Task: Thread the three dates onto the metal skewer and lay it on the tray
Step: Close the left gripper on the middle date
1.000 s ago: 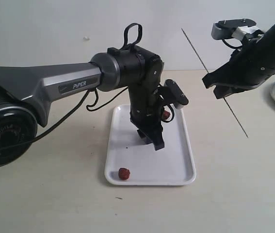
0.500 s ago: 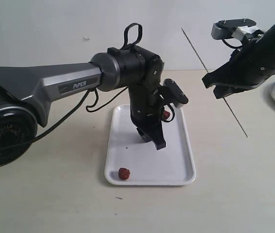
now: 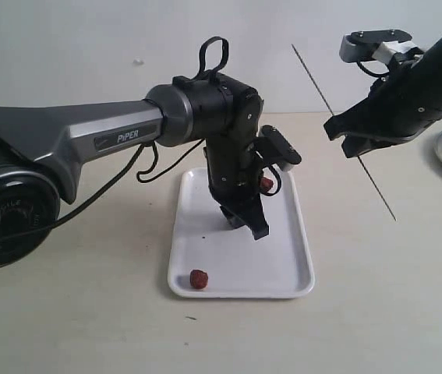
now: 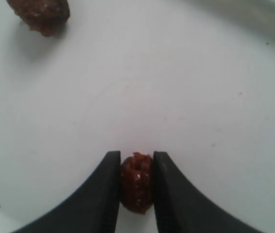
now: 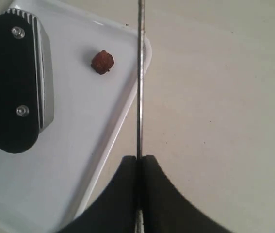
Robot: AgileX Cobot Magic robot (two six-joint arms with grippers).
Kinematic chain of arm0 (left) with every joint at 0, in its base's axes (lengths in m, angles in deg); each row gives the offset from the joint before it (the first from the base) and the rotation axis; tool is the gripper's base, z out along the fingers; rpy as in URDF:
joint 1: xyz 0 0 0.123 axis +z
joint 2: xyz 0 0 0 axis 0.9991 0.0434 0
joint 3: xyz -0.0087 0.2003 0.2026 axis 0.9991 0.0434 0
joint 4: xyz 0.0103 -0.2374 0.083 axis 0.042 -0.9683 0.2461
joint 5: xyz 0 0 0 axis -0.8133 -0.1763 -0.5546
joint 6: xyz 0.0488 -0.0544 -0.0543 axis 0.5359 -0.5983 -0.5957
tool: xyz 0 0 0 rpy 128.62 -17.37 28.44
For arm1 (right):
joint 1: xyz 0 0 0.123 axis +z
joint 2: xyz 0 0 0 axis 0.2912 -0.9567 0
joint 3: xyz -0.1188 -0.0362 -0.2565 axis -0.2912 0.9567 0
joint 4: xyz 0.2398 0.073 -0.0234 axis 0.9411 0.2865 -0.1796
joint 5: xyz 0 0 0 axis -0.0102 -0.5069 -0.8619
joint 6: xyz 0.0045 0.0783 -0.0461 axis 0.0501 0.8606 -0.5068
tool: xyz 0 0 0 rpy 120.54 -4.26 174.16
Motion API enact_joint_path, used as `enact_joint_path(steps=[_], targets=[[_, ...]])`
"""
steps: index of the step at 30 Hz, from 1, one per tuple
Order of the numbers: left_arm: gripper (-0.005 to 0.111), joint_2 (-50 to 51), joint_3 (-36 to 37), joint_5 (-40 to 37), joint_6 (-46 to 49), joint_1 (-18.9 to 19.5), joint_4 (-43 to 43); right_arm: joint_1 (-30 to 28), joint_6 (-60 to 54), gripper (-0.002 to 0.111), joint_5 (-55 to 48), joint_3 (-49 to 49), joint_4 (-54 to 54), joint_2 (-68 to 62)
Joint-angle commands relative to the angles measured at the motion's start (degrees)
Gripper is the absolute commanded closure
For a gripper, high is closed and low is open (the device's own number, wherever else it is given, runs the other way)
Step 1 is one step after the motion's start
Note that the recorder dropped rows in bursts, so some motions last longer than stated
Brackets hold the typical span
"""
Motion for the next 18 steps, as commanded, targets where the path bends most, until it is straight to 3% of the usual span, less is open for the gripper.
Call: enact_joint_path(steps=[1,18], targets=[[0.084,0.5,-0.2,-2.2,-0.7,0.1,-0.2,-0.3,-0.3,0.108,0.7,-0.6,0.5,0.1],[0.090,-3.1,-0.2,-2.2,-5.2,1.4,-2.6,-0.3,-0.3,0.108,0.7,-0.6,0.5,0.1]])
